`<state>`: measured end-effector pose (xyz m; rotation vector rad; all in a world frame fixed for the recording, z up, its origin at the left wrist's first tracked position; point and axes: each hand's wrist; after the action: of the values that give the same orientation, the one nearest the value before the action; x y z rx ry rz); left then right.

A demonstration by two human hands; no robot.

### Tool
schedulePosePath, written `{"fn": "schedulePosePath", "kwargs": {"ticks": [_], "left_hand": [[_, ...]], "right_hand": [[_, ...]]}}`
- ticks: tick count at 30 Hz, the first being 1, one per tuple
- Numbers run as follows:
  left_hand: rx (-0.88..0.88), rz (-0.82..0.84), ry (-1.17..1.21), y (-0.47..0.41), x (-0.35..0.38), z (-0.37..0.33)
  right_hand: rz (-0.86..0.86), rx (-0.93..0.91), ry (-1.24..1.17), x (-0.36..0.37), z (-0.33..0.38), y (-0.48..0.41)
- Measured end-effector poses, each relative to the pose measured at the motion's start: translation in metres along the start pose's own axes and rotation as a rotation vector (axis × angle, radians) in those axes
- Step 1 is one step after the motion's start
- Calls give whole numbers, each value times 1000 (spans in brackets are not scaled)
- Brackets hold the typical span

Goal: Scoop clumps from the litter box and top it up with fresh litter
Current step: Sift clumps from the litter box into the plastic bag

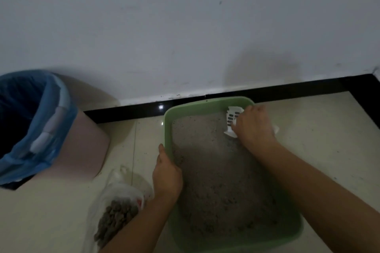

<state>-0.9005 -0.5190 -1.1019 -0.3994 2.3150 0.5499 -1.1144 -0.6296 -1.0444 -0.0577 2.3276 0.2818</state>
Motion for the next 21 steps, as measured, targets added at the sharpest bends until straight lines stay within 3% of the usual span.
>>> {"fn": "schedulePosePath", "kwargs": {"ticks": [7, 14, 21], "left_hand": [[-28, 49, 67, 1, 0, -5], [-30, 60, 85, -1, 1, -2], [-41, 64, 74, 0, 0, -6]], "right_hand": [[-21, -6, 92, 1, -11, -14], [-151, -203, 110, 6, -7, -57], [-1, -316, -247, 32, 13, -60]]}}
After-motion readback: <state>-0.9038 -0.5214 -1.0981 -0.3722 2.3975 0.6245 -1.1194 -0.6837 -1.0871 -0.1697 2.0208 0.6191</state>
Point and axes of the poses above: each hand's wrist, its own y-axis away from the middle knuckle, its own x-axis out of the palm, z = x × y, and after that the axes turned 9 degrees about y, right-handed
